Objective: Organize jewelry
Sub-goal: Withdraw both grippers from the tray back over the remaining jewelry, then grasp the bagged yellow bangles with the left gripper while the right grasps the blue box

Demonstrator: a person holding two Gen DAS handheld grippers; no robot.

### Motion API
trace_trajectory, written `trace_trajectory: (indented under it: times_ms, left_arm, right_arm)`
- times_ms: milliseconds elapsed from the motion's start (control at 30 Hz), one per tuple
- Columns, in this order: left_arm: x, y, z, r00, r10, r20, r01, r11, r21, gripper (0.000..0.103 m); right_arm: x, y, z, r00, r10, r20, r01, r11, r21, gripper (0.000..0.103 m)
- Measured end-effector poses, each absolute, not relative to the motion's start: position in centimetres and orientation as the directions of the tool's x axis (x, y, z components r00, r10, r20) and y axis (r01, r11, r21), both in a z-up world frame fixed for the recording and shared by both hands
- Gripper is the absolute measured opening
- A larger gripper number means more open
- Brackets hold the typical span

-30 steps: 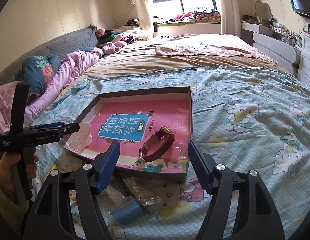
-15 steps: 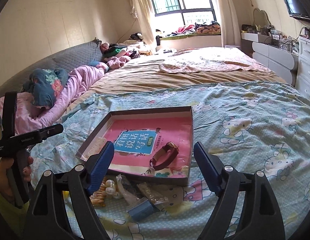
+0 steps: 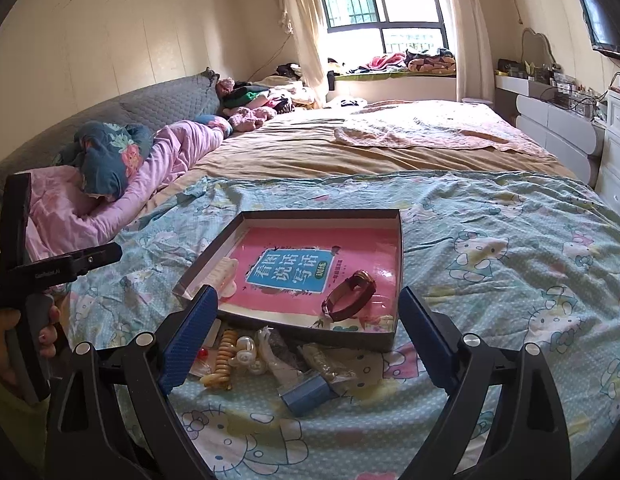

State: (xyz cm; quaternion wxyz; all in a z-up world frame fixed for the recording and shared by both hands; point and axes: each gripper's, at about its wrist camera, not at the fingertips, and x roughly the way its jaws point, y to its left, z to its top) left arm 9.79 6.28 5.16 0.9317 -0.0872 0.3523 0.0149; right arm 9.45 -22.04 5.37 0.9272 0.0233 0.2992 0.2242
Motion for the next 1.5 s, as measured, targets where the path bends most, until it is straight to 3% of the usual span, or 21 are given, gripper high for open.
trace_trajectory:
  times_ms: [900, 1500]
  left_arm:
    - [6.5, 5.1, 0.2, 0.670, -0.001, -0.742, -0.083, 0.994, -0.076, 0.094]
    - [6.1, 5.8, -3.7, 0.584, -0.086, -0.807, -0.082, 0.983, -0.164, 0.093]
  right_arm:
    - [7.3, -19.9, 0.8, 0.611, 0.396, -0.685, -0.424, 0.895, 0.139, 0.091]
    - [6.2, -17.8, -1.6, 0.528, 0.424, -0.736, -0.481, 0.863, 0.152, 0.091]
